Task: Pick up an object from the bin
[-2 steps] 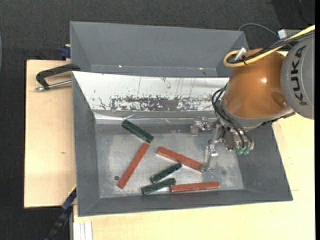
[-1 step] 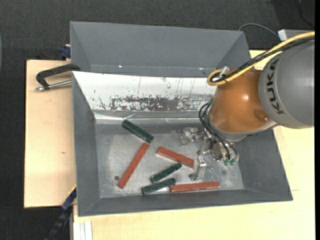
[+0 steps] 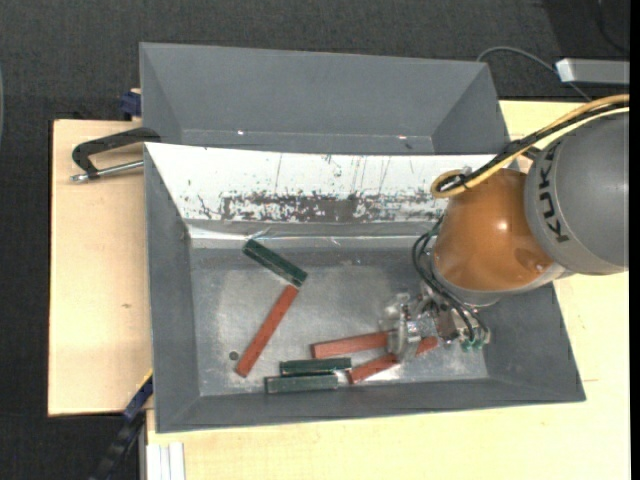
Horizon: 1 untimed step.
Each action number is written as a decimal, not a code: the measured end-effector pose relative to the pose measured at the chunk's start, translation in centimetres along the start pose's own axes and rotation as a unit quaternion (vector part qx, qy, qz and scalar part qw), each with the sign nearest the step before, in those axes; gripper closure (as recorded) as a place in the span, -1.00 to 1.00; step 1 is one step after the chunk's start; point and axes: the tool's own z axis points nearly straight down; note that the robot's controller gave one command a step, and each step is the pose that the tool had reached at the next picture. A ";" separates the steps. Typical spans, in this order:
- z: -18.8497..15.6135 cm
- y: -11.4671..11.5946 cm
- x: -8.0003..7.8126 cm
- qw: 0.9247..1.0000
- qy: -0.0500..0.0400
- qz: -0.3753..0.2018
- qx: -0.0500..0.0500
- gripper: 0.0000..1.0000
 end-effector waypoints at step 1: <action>0.0 0.0 0.0 1.000 0.000 0.000 0.000 1.00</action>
Offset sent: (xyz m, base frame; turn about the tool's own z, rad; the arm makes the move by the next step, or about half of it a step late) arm 0.0294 -0.0245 0.0717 0.0232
